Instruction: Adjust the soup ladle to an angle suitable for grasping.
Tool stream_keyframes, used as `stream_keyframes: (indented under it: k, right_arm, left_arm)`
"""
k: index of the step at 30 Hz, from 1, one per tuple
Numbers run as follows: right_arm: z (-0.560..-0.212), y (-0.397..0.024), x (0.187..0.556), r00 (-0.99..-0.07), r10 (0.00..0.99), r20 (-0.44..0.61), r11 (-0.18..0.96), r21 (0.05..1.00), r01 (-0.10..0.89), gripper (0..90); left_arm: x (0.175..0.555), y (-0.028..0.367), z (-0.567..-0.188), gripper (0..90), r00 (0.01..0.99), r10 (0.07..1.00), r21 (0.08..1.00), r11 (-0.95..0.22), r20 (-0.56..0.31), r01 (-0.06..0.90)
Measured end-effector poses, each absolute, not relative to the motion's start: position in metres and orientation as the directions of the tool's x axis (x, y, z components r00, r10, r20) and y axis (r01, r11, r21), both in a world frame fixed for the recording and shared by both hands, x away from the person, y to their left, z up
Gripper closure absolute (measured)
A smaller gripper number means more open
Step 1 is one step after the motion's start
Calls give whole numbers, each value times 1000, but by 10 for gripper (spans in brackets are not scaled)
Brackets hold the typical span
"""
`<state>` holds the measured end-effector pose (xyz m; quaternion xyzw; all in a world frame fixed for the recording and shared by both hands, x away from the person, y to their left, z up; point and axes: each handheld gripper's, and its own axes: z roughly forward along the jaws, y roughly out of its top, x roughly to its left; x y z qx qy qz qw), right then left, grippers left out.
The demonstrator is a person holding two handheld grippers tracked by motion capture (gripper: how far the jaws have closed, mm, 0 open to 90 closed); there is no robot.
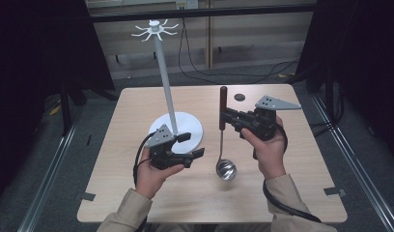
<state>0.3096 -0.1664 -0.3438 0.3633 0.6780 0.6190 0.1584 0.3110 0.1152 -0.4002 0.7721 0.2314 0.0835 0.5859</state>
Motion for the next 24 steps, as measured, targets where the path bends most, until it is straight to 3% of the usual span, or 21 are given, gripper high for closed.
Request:
stream_keyframes:
  k: [8, 24]
  right_arm:
    - [-342, -153, 305, -686, 691, 228, -16, 954, 301, 751]
    - [-343, -137, 301, -698, 683, 215, -6, 957, 288, 750]
  left_arm:
    - [317, 91, -388, 433, 897, 423, 964, -156, -131, 214]
    - [324, 84, -386, 675, 892, 408, 956, -128, -193, 265]
